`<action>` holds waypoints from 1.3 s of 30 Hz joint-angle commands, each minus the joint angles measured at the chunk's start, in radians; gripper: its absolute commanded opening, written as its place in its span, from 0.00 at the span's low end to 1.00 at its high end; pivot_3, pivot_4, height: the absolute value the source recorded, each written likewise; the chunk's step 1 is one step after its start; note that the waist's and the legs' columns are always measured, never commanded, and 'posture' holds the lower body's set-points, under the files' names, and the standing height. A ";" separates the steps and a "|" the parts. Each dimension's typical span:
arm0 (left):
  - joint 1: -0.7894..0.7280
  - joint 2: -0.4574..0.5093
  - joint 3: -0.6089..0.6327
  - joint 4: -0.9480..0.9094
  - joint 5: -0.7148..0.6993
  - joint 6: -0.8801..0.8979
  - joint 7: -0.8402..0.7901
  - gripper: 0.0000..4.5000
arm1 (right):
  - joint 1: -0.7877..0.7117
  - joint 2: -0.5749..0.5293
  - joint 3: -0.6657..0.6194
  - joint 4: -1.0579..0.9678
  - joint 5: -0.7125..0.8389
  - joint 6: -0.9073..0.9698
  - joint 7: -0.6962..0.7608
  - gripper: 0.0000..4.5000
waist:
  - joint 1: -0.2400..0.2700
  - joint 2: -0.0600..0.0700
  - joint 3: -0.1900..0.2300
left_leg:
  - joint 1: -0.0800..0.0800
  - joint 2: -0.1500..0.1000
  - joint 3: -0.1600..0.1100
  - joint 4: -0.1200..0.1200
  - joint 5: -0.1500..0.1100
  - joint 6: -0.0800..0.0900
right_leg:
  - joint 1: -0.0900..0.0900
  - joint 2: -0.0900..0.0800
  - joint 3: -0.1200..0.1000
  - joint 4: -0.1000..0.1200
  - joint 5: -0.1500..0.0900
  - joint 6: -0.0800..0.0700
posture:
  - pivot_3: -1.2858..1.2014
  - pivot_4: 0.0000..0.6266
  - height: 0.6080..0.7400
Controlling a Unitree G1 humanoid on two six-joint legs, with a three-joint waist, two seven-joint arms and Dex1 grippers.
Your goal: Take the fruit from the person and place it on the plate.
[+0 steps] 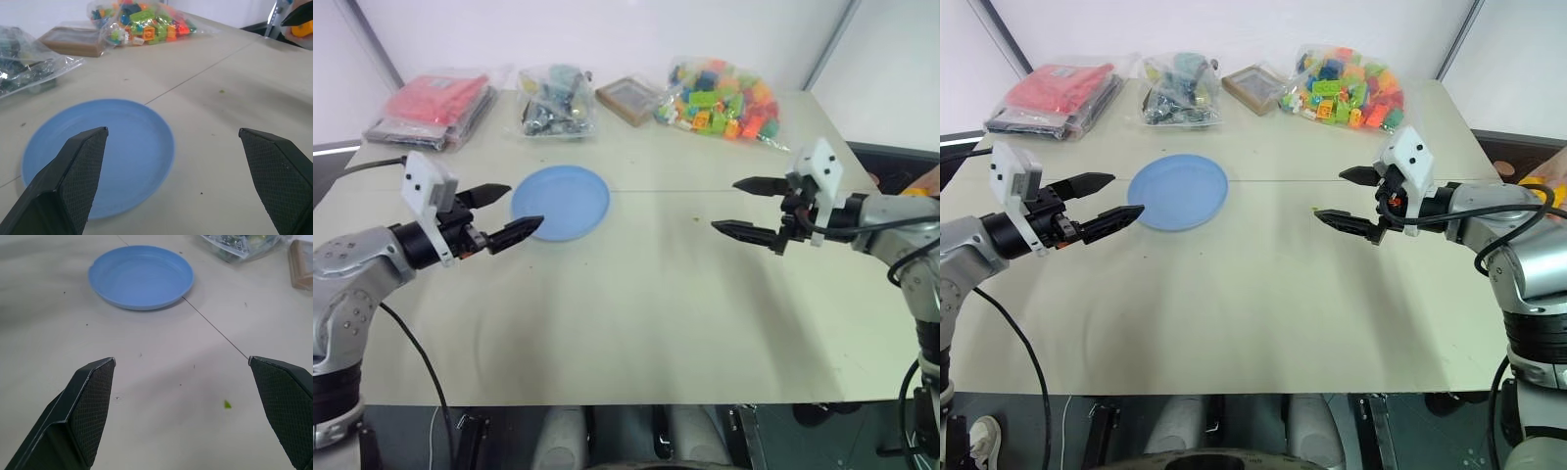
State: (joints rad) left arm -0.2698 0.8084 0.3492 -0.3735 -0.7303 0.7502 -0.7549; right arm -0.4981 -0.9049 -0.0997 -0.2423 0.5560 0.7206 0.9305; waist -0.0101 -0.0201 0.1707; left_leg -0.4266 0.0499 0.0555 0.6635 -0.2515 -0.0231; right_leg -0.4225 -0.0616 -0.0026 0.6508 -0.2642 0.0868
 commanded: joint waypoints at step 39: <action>-0.046 -0.011 -0.027 -0.017 0.004 -0.045 0.011 1.00 | 0.062 -0.024 -0.088 -0.028 0.003 -0.029 0.000 0.99 | 0.000 0.000 0.000 | 0.000 0.000 0.000 0.000 0.000 0.000 | 0.000 0.000 0.000 0.000 0.000 0.000 | 0.52 0.24 0.93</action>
State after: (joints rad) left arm -0.2941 0.7990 0.3240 -0.3737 -0.7279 0.7286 -0.7452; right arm -0.4268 -0.9164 -0.1523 -0.2492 0.5549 0.7103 0.9297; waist -0.0098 -0.0201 0.1707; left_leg -0.4265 0.0498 0.0555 0.6635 -0.2515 -0.0231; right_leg -0.4224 -0.0615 -0.0026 0.6509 -0.2642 0.0869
